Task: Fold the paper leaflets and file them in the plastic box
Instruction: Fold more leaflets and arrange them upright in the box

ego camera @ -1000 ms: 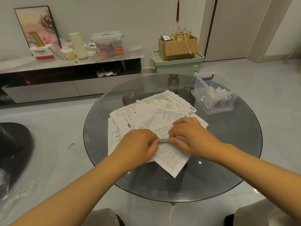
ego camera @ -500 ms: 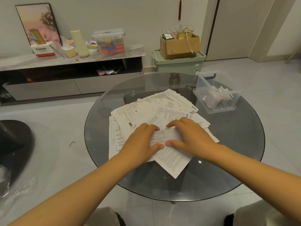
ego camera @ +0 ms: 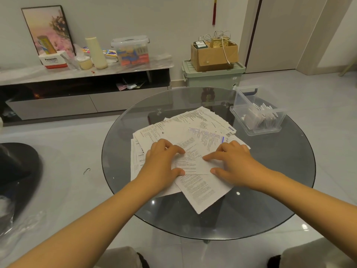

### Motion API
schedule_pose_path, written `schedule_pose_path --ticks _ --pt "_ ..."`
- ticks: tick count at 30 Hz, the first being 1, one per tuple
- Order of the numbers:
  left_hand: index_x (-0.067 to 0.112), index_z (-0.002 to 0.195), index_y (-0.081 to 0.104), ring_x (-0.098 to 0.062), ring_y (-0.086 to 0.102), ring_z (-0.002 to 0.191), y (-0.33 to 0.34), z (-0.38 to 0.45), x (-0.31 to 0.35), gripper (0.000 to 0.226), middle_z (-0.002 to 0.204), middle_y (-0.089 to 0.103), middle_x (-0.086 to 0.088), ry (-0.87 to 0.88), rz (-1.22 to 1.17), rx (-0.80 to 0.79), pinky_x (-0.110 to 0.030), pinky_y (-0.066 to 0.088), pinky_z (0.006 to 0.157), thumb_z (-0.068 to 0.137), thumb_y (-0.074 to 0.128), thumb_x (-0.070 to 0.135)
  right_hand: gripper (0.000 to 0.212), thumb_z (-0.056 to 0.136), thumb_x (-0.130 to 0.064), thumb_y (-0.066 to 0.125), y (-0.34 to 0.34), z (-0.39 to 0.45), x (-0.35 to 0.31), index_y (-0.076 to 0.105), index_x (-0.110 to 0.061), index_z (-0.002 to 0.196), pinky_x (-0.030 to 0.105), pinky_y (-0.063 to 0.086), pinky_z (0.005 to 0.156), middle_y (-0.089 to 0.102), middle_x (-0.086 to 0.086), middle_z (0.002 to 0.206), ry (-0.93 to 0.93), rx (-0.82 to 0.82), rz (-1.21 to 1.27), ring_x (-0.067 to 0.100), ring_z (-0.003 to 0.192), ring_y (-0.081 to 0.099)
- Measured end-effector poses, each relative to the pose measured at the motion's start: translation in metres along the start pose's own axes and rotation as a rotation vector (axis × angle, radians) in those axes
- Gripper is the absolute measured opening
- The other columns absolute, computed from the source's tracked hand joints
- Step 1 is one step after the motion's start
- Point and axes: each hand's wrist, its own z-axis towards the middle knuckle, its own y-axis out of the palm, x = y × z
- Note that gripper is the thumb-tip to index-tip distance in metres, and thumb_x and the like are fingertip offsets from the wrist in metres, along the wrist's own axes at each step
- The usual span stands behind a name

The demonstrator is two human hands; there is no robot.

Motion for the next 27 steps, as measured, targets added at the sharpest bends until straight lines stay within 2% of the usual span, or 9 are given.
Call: schedule_pose_path --ticks 2,4,6,9,14,19,24,27 --pt "0.029 0.117 0.059 -0.014 0.037 0.112 0.0 -0.002 0.002 0.036 0.109 0.038 0.012 0.082 0.036 0.038 -0.024 0.032 0.097 0.083 0.069 0.024 0.046 0.091 -0.049 0.049 -0.005 -0.006 0.0 0.041 -0.042 0.135 0.025 0.015 0.088 0.042 -0.009 0.113 -0.038 -0.027 -0.028 0.011 0.11 0.03" --pt "0.023 0.112 0.064 -0.013 0.044 0.11 0.001 -0.004 0.005 0.025 0.111 0.048 0.009 0.156 0.052 0.028 -0.022 0.036 0.093 0.088 0.063 0.018 0.052 0.088 -0.053 0.051 -0.008 -0.011 0.0 0.04 -0.039 0.137 0.027 0.017 0.091 0.041 -0.01 0.11 -0.073 -0.067 -0.068 0.012 0.112 0.032" --pt "0.021 0.113 0.066 -0.012 0.049 0.109 0.004 -0.007 0.008 0.024 0.114 0.055 0.008 0.215 0.039 -0.013 -0.021 0.041 0.091 0.092 0.056 0.017 0.056 0.087 -0.056 0.05 -0.011 -0.015 -0.001 0.039 -0.037 0.139 0.027 0.019 0.093 0.044 -0.009 0.115 -0.109 -0.086 -0.105 0.012 0.112 0.033" --pt "0.023 0.117 0.065 -0.01 0.049 0.112 0.007 -0.011 0.013 0.027 0.12 0.058 0.009 0.296 0.047 -0.071 -0.025 0.043 0.093 0.094 0.052 0.022 0.051 0.088 -0.056 0.048 -0.013 -0.022 -0.003 0.044 -0.038 0.135 0.023 0.023 0.089 0.05 -0.01 0.12 -0.165 -0.052 -0.162 0.012 0.11 0.038" --pt "0.031 0.116 0.066 -0.005 0.047 0.112 0.006 -0.015 0.018 0.028 0.121 0.057 0.014 0.3 0.038 -0.106 -0.025 0.043 0.092 0.091 0.053 0.034 0.036 0.089 -0.047 0.044 -0.014 -0.03 -0.009 0.054 -0.032 0.121 0.022 0.03 0.081 0.06 -0.011 0.11 -0.241 0.02 -0.231 0.011 0.1 0.05" --pt "0.035 0.113 0.067 -0.006 0.044 0.112 0.006 -0.014 0.025 0.03 0.12 0.054 0.015 0.294 0.076 -0.143 -0.027 0.039 0.093 0.087 0.058 0.047 0.029 0.091 -0.04 0.042 -0.015 -0.028 -0.01 0.058 -0.028 0.112 0.026 0.039 0.082 0.064 -0.007 0.103 -0.272 0.021 -0.282 0.015 0.094 0.054" --pt "0.034 0.109 0.068 -0.005 0.044 0.111 0.008 -0.013 0.029 0.032 0.118 0.055 0.015 0.28 0.063 -0.125 -0.025 0.039 0.092 0.083 0.062 0.051 0.027 0.09 -0.035 0.044 -0.016 -0.027 -0.008 0.064 -0.026 0.105 0.027 0.039 0.076 0.068 -0.004 0.094 -0.284 0.077 -0.224 0.018 0.088 0.057" --pt "0.033 0.101 0.071 -0.004 0.047 0.106 0.011 -0.012 0.031 0.029 0.111 0.057 0.016 0.244 0.024 -0.087 -0.025 0.041 0.088 0.079 0.065 0.052 0.026 0.085 -0.036 0.046 -0.014 -0.026 -0.004 0.068 -0.026 0.095 0.026 0.036 0.067 0.069 -0.004 0.084 -0.274 0.151 -0.151 0.018 0.081 0.058"
